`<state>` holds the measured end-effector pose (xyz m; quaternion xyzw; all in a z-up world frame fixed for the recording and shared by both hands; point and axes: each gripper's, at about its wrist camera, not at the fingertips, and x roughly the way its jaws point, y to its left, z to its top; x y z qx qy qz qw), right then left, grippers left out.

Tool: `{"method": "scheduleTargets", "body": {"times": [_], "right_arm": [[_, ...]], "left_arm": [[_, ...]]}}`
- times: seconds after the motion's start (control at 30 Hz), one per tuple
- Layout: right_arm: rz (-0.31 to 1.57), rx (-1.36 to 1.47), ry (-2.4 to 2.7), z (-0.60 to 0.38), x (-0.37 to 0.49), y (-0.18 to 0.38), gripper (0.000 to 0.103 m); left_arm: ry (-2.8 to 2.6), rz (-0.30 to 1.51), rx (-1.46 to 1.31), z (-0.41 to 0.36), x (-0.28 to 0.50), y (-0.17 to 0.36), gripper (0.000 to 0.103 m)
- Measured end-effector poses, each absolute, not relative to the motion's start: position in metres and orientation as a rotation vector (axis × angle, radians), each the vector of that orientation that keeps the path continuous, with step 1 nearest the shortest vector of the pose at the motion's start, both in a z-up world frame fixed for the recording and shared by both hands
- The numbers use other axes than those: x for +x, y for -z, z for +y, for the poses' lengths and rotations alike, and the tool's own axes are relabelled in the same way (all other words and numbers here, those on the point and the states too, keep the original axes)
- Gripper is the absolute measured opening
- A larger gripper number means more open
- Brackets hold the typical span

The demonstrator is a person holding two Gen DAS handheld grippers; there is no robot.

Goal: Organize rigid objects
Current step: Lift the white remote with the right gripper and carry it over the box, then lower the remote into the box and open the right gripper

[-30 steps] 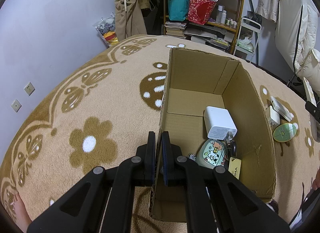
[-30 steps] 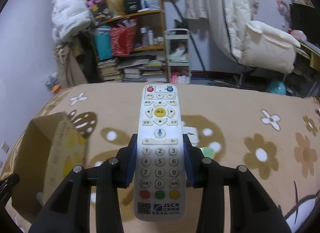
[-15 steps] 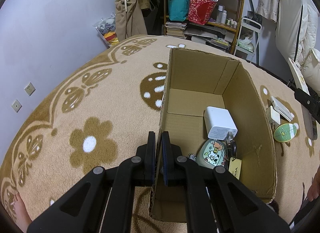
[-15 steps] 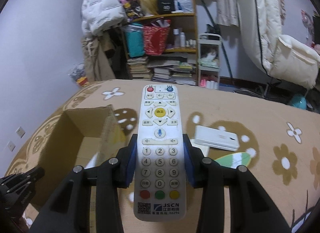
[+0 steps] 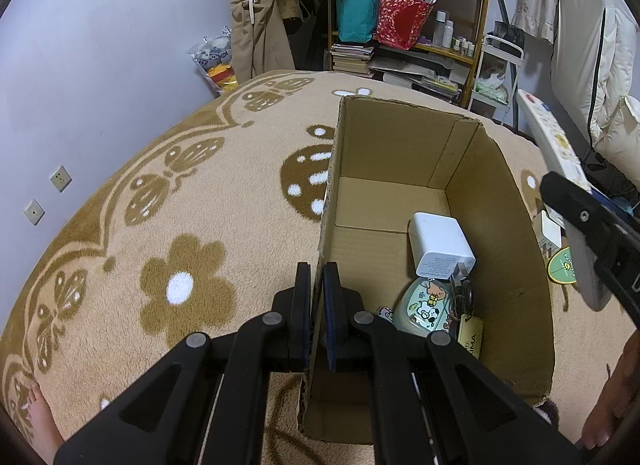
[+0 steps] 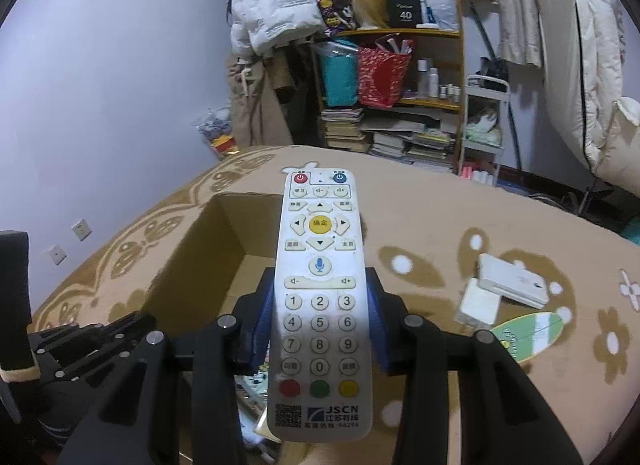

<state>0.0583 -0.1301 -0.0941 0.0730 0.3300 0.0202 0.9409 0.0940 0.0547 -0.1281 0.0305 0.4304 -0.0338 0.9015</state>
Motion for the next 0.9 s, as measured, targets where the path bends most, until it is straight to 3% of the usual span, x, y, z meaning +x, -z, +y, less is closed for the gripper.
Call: {"method": "scheduleTargets", "body": {"times": [0.9], "right_arm": [[0.783,0.097,-0.215,-0.095,0.072,0.113,0.044]], "left_arm": [[0.077,0.888,0.051,0.059,0.096,0.128,0.006]]}}
